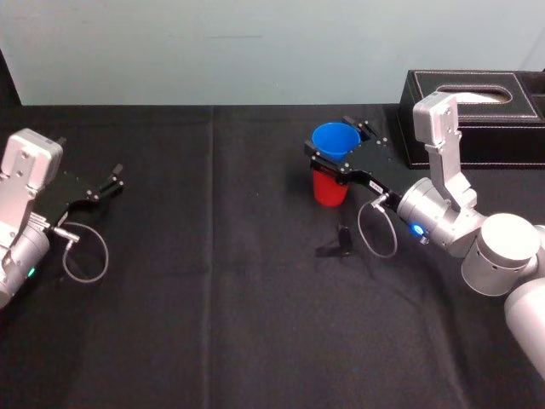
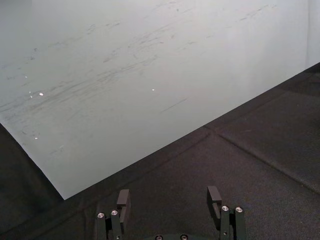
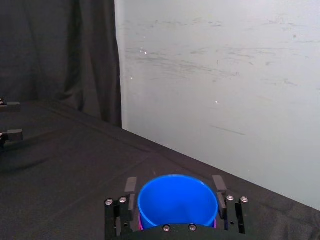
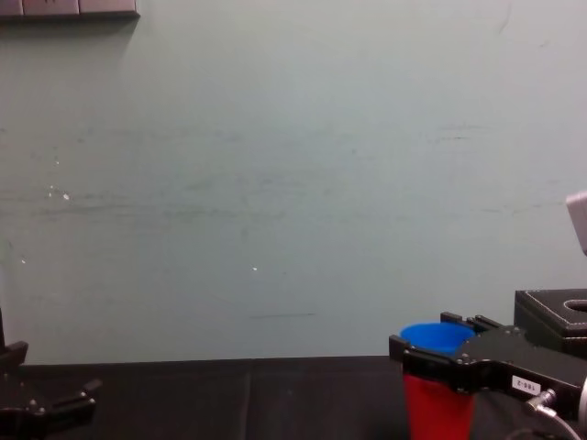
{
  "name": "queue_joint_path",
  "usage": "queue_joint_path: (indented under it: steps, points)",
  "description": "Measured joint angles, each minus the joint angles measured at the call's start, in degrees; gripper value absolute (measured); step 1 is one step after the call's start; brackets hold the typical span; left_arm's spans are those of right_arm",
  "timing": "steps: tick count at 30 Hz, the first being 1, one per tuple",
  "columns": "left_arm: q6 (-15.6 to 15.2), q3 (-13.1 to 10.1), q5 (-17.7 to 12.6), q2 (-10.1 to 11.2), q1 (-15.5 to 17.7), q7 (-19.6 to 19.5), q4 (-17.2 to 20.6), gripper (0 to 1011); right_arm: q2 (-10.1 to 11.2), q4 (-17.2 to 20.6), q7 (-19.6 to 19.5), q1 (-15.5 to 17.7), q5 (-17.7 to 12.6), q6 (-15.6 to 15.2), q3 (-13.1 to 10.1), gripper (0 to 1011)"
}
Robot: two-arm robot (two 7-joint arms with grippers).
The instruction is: Stack the three plastic cups sequentially using one hand.
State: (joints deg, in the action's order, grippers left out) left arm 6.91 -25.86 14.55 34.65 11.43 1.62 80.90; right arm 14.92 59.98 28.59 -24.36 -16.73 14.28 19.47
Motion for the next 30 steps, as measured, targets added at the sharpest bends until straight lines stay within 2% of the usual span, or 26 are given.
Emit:
queue_joint_path:
  steps: [5,10,16,18,20,22,26,30]
  points:
    - [0.0,0.0,0.0,0.0,0.0,0.0,0.0,1004,0.0,0.0,0.0,0.0,0.0,0.0,0.0,1004]
    - [0.0,0.0,0.0,0.0,0.0,0.0,0.0,1005,0.3,1.5,-0.2,0.6,-0.1,-0.2,-0.2,1004]
    - [0.0,0.0,0.0,0.0,0.0,0.0,0.0,1005,1.6,7.8,-1.5,2.9,-0.2,-2.1,-1.0,1004]
    - [0.0,0.0,0.0,0.0,0.0,0.0,0.0,1005,2.7,11.8,-2.5,4.6,0.1,-3.9,-1.2,1004]
    - [0.0,0.0,0.0,0.0,0.0,0.0,0.0,1005,3.0,12.9,-2.9,5.0,0.2,-4.6,-1.3,1004]
    - [0.0,0.0,0.0,0.0,0.0,0.0,0.0,1005,4.1,17.0,-4.7,7.0,0.9,-7.5,-1.6,1004]
    - [0.0,0.0,0.0,0.0,0.0,0.0,0.0,1005,5.3,21.5,-6.5,9.8,1.2,-9.9,-2.5,1004]
    - [0.0,0.0,0.0,0.0,0.0,0.0,0.0,1005,6.7,28.2,-9.1,15.2,1.5,-11.6,-4.1,1004]
